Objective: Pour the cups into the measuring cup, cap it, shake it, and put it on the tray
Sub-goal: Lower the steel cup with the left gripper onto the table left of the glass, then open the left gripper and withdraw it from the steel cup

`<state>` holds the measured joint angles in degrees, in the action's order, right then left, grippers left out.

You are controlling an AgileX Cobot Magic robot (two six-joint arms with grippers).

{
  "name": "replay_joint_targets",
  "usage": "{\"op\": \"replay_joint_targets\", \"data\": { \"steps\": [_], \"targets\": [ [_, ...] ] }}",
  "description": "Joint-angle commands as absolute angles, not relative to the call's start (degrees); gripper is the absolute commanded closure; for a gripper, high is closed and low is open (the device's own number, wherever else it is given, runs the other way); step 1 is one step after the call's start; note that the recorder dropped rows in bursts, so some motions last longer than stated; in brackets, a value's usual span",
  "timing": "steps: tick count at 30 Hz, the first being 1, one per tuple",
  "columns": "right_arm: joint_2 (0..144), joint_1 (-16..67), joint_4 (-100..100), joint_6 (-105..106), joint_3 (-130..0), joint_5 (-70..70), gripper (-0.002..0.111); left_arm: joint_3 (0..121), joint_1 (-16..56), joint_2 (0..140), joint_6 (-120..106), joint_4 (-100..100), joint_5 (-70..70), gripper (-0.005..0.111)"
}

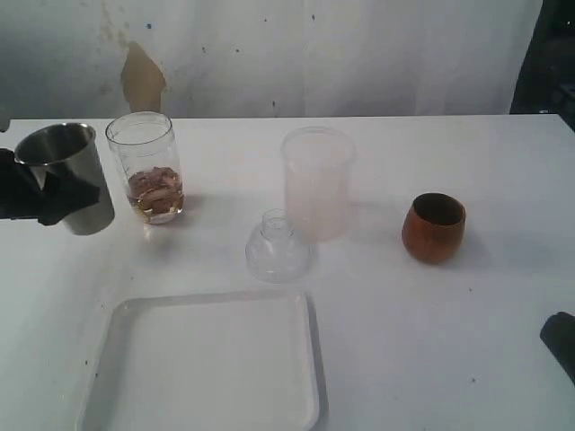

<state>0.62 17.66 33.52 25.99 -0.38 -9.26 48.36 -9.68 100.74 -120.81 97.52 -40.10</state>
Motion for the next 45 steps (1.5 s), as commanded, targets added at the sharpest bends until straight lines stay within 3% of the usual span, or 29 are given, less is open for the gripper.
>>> {"op": "replay_joint_targets", "data": {
  "steps": [1, 19, 22, 28, 31, 36, 39, 45],
  "targets": [
    [0.8, 17.0, 33.4, 25.6, 0.0, -9.3, 0.108, 47.0, -9.6, 100.1, -121.1, 95.7, -42.9, 0.107],
    [0.8, 17.0, 33.4, 25.6, 0.0, -9.3, 0.108, 47.4, -9.6, 107.4, -121.1, 89.9, -42.2, 0.105],
    [0.8, 17.0, 33.4, 25.6, 0.0, -9.3, 0.108, 47.4, -9.6, 107.4, -121.1, 89.0, -42.0, 0.090],
    [0.8, 17.0, 33.4, 25.6, 0.0, -9.3, 0.108, 47.4, -9.6, 107.3, -121.1, 87.3, -41.8, 0.037],
    [0.8, 17.0, 33.4, 25.6, 0.0, -9.3, 0.108, 47.4, -9.6, 107.3, -121.0, 87.3, -42.3, 0.018],
    [0.8, 17.0, 33.4, 25.6, 0.0, -9.3, 0.108, 47.4, -9.6, 107.0, -118.3, 84.1, -41.6, 0.005],
    [0.8, 17.0, 33.4, 25.6, 0.0, -9.3, 0.108, 47.4, -9.6, 104.6, -114.2, 82.1, -40.0, 0.006],
    [0.8, 17.0, 33.4, 25.6, 0.0, -9.3, 0.108, 47.4, -9.6, 97.3, -86.4, 54.3, -37.5, 0.006]
  ]
}}
